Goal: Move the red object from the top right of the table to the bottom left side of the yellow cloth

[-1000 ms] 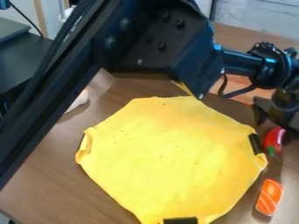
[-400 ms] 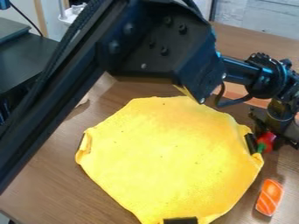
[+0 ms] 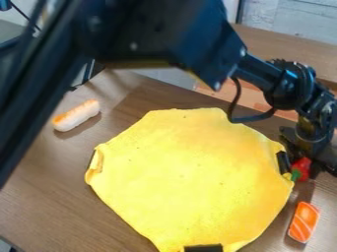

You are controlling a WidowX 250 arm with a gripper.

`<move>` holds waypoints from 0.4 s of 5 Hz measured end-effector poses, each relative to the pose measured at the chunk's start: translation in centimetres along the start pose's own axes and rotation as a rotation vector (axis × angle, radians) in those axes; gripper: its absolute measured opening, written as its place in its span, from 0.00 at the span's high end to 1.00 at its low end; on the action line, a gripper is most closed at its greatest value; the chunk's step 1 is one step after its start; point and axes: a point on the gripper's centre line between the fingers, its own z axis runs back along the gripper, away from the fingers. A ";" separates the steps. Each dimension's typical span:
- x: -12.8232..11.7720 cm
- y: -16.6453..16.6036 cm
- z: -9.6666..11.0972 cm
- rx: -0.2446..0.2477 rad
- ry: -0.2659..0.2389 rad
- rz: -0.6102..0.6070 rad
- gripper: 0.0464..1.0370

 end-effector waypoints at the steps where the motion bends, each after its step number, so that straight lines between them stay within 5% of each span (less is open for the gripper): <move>1: 0.4 1.7 4.3 -0.025 -0.082 0.032 0.54; 2: -1.9 3.8 7.4 -0.022 -0.111 0.033 0.54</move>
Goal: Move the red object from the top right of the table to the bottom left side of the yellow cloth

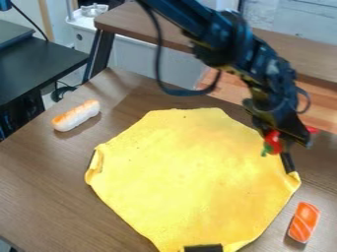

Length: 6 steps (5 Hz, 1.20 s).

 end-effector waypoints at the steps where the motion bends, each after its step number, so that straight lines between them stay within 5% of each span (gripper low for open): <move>1: -3.3 3.2 3.6 0.032 -0.002 0.048 0.54; 2: -6.7 6.6 7.5 0.095 0.003 0.142 0.54; 4: -13.2 14.0 10.7 0.175 0.059 0.359 0.54; 5: -17.6 17.5 9.0 0.167 0.135 0.444 0.54; 6: -19.2 18.4 6.6 0.155 0.160 0.430 0.54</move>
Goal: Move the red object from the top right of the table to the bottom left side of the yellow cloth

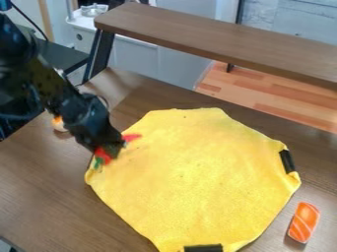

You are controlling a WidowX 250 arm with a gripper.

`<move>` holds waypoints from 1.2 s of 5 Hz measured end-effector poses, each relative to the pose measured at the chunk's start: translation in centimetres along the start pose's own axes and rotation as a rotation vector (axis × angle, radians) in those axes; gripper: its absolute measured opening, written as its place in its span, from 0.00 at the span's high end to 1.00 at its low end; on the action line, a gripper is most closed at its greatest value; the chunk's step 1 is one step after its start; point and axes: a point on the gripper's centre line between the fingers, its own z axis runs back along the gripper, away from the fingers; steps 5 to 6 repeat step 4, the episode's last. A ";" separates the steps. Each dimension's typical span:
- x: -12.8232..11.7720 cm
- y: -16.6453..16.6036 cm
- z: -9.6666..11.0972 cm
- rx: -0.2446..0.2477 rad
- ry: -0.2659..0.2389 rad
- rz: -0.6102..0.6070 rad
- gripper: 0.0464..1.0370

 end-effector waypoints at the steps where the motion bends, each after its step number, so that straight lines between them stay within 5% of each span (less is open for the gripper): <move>1: 0.0 0.2 -1.4 0.012 -0.003 -0.040 0.47; 2: -0.3 -0.7 -1.3 -0.016 0.018 -0.056 0.17; 3: 2.6 -2.1 0.9 -0.055 -0.103 -0.177 0.03; 4: 5.7 -6.1 3.9 -0.094 -0.197 -0.445 0.04; 6: 5.7 -6.1 3.9 -0.094 -0.197 -0.445 0.04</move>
